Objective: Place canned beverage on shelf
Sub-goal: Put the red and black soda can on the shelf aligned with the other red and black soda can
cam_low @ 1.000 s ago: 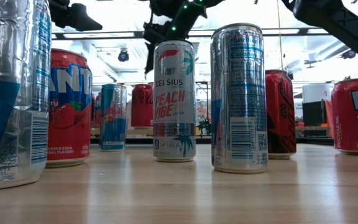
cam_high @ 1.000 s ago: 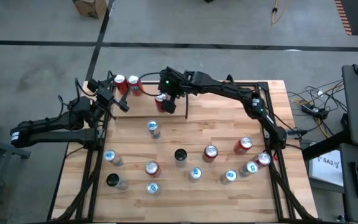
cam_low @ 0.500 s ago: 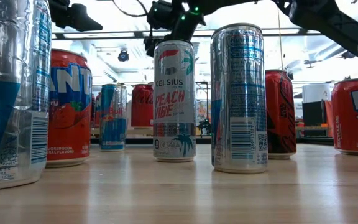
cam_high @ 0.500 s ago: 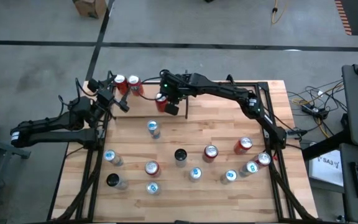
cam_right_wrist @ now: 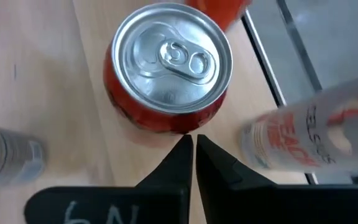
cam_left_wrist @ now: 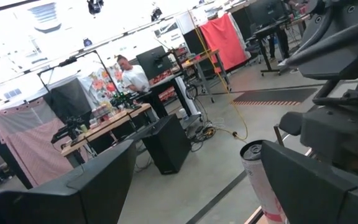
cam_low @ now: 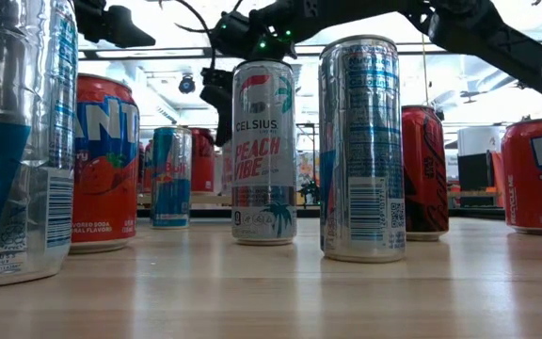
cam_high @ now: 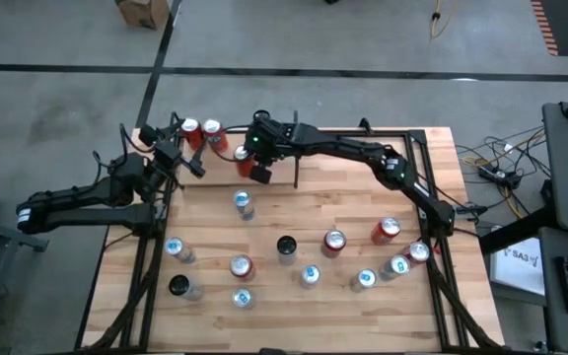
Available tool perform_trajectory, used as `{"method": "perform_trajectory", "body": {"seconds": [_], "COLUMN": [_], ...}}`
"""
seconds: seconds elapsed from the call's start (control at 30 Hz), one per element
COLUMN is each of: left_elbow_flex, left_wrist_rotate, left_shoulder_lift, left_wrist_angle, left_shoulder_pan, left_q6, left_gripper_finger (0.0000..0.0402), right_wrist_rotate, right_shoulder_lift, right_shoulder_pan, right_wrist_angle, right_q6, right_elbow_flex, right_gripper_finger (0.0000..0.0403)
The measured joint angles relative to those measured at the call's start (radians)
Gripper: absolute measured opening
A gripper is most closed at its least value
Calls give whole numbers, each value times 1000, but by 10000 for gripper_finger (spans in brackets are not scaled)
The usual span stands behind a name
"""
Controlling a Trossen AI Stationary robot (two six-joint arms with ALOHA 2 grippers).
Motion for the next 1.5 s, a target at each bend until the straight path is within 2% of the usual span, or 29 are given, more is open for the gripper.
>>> {"method": "perform_trajectory", "body": {"seconds": [0.17, 0.37, 0.5, 0.6, 0.7, 0.83, 0.9, 1.07, 1.2, 1.37, 1.5], "left_elbow_flex": [0, 28, 97, 153, 194, 220, 233, 289, 346, 404, 438], "left_wrist_rotate": [18, 163, 244, 296, 305, 310, 314, 318, 317, 317, 317], "left_shoulder_lift": [22, 105, 189, 261, 328, 402, 428, 488, 540, 607, 664], "left_wrist_angle": [-12, -74, -187, -305, -383, -422, -422, -471, -511, -535, -562], "left_shoulder_pan": [0, -1, -1, -1, -1, -1, -2, -2, -2, -2, -2], "left_q6": [-8, -61, -182, -289, -378, -442, -463, -524, -560, -598, -629], "left_gripper_finger": [329, 303, 246, 184, 116, 27, 8, 10, 2, 1, 0], "right_wrist_rotate": [3, 4, -1, -3, -22, -83, -84, -84, -86, -134, -155], "right_shoulder_lift": [-24, -115, -158, -198, -251, -357, -428, -595, -697, -780, -809], "right_shoulder_pan": [2, 13, 18, 19, 21, 23, 23, 24, 25, 21, 22], "right_wrist_angle": [-70, -197, -256, -265, -239, -99, 12, 301, 493, 677, 744], "right_q6": [3, -16, -63, -95, -134, -147, -147, -146, -155, -181, -210], "right_elbow_flex": [11, 13, 3, -23, -90, -278, -411, -726, -909, -1058, -1118], "right_gripper_finger": [9, 9, 9, 9, 9, 9, 9, 9, 9, 9, 9]}}
